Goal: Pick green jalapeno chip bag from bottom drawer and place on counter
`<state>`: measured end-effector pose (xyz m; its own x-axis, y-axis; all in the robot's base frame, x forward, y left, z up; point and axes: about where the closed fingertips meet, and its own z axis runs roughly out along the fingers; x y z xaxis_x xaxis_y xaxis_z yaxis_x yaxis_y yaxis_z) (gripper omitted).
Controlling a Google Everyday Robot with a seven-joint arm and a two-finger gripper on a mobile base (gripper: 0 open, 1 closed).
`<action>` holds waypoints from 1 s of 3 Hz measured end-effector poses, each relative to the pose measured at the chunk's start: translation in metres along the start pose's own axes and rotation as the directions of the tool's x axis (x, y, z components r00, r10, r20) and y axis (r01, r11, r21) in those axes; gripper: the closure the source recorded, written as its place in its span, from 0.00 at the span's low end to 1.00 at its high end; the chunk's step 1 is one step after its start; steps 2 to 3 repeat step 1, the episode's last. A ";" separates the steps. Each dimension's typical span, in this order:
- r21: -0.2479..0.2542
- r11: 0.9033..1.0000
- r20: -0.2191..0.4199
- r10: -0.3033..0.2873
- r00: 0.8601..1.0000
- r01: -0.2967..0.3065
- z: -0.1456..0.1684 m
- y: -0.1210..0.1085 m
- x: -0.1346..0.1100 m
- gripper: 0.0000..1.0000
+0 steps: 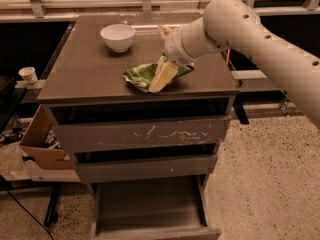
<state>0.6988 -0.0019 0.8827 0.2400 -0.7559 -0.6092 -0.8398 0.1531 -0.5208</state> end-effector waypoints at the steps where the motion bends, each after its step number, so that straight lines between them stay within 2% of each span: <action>1: 0.000 1.000 0.000 0.000 1.000 0.000 0.000 0.000 0.000 0.00; 3: 0.000 1.000 0.000 0.000 1.000 0.000 0.000 0.000 0.000 0.00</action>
Offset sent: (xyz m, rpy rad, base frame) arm 0.0000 0.0000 0.0000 0.0000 0.0000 0.0000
